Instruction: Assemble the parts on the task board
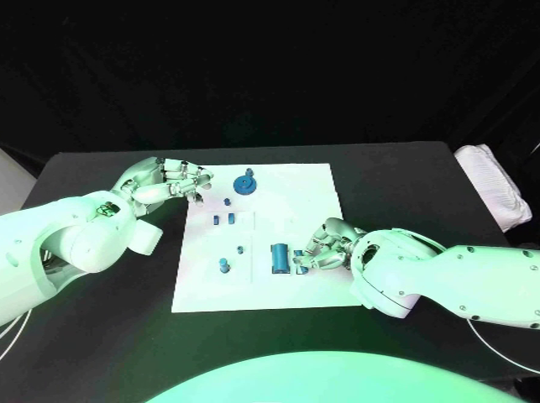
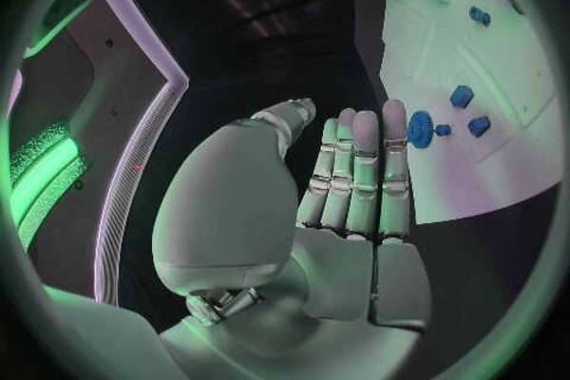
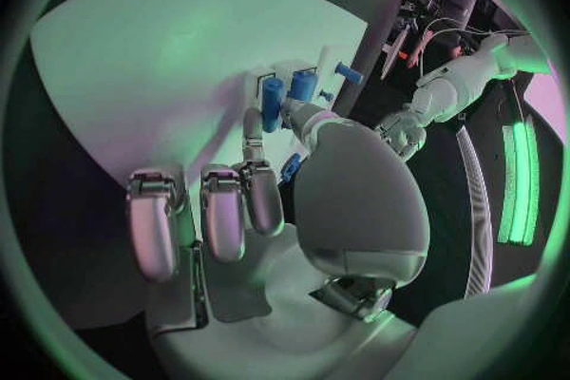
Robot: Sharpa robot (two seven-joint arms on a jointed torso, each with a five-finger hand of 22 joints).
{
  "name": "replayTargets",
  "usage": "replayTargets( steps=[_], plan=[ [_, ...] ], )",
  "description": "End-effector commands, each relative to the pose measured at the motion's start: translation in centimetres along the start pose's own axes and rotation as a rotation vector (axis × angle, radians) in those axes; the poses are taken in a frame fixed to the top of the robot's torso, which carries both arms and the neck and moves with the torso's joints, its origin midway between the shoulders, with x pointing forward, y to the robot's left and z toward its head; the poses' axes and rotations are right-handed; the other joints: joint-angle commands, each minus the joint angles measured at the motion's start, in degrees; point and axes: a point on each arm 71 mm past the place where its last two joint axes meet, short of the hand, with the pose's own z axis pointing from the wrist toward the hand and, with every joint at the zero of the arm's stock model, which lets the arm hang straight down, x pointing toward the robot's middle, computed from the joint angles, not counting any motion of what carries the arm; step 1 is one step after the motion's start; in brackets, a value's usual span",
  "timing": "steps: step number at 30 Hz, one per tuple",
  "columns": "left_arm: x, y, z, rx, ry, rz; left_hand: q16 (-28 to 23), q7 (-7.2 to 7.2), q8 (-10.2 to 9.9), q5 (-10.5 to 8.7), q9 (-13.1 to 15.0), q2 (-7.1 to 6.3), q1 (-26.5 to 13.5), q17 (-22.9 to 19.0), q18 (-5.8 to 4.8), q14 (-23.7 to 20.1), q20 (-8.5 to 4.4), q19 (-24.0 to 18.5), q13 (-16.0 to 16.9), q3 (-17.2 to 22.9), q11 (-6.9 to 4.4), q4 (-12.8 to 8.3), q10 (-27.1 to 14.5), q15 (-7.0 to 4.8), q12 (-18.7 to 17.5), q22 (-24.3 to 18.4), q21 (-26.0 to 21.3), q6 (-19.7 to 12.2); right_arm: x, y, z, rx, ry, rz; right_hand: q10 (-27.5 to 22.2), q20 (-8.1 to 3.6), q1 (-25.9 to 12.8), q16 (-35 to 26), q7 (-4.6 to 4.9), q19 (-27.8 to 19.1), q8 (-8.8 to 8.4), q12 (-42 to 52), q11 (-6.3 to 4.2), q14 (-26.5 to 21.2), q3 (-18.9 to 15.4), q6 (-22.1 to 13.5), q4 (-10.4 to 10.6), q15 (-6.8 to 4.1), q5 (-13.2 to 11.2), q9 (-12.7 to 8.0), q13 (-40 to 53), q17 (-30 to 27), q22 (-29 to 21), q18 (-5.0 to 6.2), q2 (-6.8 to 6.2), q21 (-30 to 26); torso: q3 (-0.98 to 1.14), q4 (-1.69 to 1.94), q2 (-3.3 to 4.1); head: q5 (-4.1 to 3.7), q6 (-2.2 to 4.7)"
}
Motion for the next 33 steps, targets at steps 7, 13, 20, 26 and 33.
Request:
replayTargets(
  steps=[7,13,20,26,33],
  plan=[
    [0.23,-0.09,0.05,0.006,0.018,0.0,0.18,0.03,0.4,0.08,0.06,-0.07,0.43,0.06,0.71,-0.16,-0.07,0.35,0.06,-0.28,-0.18,0.12,-0.36,-0.3,0.24,-0.07,-0.32,-0.16,0.24,0.15,0.03,-0.011,0.005,-0.03,3.6,-0.48,-0.62,0.37,0.14,5.99,0.05,0.26,-0.33,6.19,-0.27,0.07,0.13,-0.41,-0.32,-0.05,11.48,15.09,15.06,-0.39,0.05,0.34,0.03,-0.07,0.01,0.03,-0.01],
    [0.23,-0.08,0.05,0.005,0.017,0.0,0.17,0.05,0.44,0.08,0.17,-0.03,0.45,0.08,0.7,-0.2,-0.06,0.37,0.13,-0.32,-0.14,0.23,-0.54,-0.27,0.31,-0.09,-0.37,-0.23,0.25,0.26,0.15,-0.018,-0.003,-0.032,3.61,-0.49,-0.66,0.37,0.13,5.99,0.05,0.29,-0.33,6.19,-0.3,0.07,0.15,-0.41,-0.33,-0.05,11.5,15.09,15.06,-0.39,0.07,0.34,0.02,0.01,0.01,-0.01,0.03],
    [0.21,-0.07,0.03,0.003,0.018,0.0,0.16,0.06,0.45,0.08,0.18,-0.02,0.45,0.08,0.7,-0.21,-0.06,0.37,0.13,-0.33,-0.14,0.25,-0.56,-0.26,0.32,-0.09,-0.38,-0.24,0.19,0.02,0.43,-0.006,0.005,-0.058,3.58,-0.48,-1.76,0.37,0.21,5.99,0.07,0.18,-0.28,6.19,-0.86,-0.03,0.61,-0.38,-1.0,-0.07,11.48,15.09,15.06,-0.39,0.19,0.34,0.01,-0.02,0.0,0.05,-0.15],
    [0.26,-0.06,0.04,0.002,0.023,-0.001,0.13,0.04,0.52,0.15,0.32,0.27,0.74,0.09,0.71,-0.28,-0.05,0.39,0.21,-0.16,-0.14,0.26,-0.79,-0.25,0.4,-0.11,-0.43,-0.3,0.32,-0.07,0.57,-0.001,0.022,-0.075,3.55,-0.38,-4.4,0.37,0.29,5.99,0.18,0.01,-0.18,6.19,-3.86,-0.1,0.89,-0.28,-4.68,-0.1,11.5,15.09,15.06,-0.39,0.53,0.34,0.02,-0.03,0.0,0.11,-0.24],
    [0.27,-0.06,0.06,0.001,0.024,-0.001,0.13,0.04,0.52,0.15,0.32,0.27,0.74,0.09,0.71,-0.28,-0.05,0.39,0.21,-0.16,-0.14,0.26,-0.79,-0.25,0.4,-0.11,-0.43,-0.3,0.44,0.01,0.59,-0.005,0.027,-0.078,3.54,-0.38,-4.42,0.37,0.27,5.99,0.18,-0.04,-0.18,6.19,-4.26,-0.13,0.84,-0.28,-4.96,-0.12,11.49,15.09,15.06,-0.39,0.66,0.34,0.0,0.0,-0.05,0.14,-0.2]
  ],
)
